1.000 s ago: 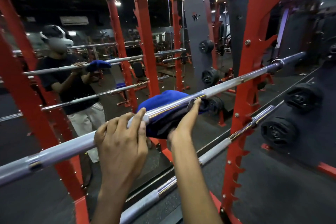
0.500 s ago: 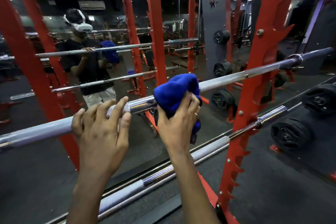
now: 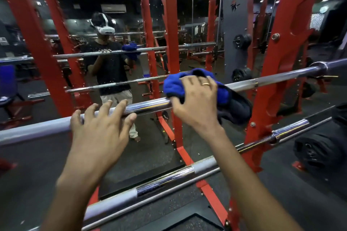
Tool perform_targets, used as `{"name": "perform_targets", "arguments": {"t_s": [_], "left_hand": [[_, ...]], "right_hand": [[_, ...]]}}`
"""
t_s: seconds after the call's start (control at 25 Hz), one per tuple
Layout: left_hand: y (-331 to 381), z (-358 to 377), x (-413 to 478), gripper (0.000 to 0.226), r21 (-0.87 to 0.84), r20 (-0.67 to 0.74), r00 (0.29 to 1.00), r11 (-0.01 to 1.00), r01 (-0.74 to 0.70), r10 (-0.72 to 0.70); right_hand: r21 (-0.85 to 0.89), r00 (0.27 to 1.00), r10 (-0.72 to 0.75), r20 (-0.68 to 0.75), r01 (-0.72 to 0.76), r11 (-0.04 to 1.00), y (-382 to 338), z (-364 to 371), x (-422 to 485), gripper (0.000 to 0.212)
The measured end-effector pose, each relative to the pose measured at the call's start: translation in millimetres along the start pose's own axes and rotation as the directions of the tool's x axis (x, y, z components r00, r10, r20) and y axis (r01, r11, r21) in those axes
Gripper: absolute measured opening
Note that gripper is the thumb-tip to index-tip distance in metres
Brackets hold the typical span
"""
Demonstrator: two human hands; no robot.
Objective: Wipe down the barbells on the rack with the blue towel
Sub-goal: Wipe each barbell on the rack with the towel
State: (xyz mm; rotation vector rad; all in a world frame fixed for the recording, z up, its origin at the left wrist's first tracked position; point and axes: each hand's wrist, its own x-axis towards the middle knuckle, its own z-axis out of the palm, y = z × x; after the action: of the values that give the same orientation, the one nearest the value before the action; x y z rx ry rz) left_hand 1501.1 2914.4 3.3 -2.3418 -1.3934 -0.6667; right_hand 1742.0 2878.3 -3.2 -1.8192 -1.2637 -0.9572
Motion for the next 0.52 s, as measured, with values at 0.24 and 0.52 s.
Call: {"name": "perform_targets", "arguments": {"t_s": [0.24, 0.52], "left_hand": [[43.5, -11.3, 56.5, 0.056, -0.181, 0.176, 0.948, 0.955, -0.234, 0.266], [46.5, 22.6, 44.4, 0.051, -0.067, -0.163, 0.934, 0.941, -0.332, 0.318]], "right_hand": [[0.103, 0.994, -0.049, 0.094, 0.039, 0.994, 74.3, -4.8, 31.0, 0.031], [0.105, 0.998, -0.022, -0.058, 0.028, 0.994, 77.6, 8.0, 6.3, 0.035]]}}
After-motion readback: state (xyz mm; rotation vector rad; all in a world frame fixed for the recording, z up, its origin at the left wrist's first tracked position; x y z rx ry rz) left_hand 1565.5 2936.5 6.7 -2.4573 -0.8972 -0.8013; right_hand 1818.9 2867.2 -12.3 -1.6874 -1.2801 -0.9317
